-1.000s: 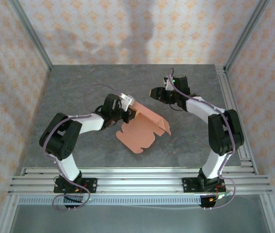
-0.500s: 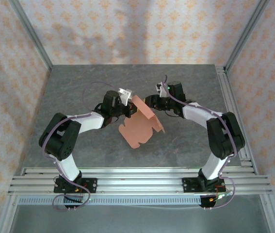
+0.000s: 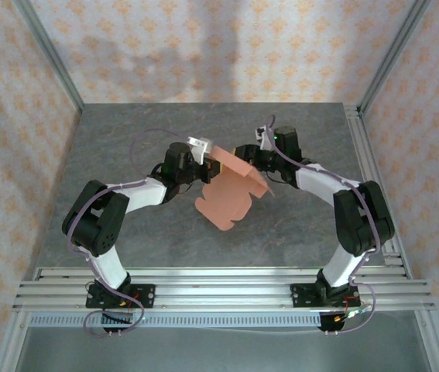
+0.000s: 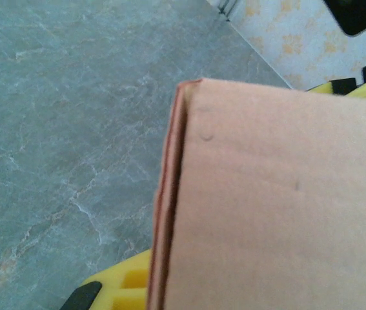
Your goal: Fold the paper box
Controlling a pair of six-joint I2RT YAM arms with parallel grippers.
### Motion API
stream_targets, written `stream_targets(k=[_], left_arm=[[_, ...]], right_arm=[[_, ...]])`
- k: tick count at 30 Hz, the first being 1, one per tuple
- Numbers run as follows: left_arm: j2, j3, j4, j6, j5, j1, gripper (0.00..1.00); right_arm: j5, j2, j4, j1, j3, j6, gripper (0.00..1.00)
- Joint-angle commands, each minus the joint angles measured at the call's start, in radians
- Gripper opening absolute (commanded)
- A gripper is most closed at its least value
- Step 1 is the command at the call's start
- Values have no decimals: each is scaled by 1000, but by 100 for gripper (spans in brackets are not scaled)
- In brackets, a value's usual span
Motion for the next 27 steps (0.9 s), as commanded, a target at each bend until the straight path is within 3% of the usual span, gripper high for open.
stream_targets(k=[1, 11, 21, 27], left_arm=[[-21, 16, 92, -58, -19, 0, 0], [-7, 42, 198, -185, 24, 16, 0], [-38, 74, 274, -417, -59, 22, 0], [-42, 84, 291, -484, -89, 24, 0]], right_arm=[[50, -106, 108, -60, -52, 85, 56], [223, -361, 28, -237, -202, 136, 60], [143, -580, 52, -289, -380, 195, 62], [4, -620, 309, -279, -435, 361, 65]])
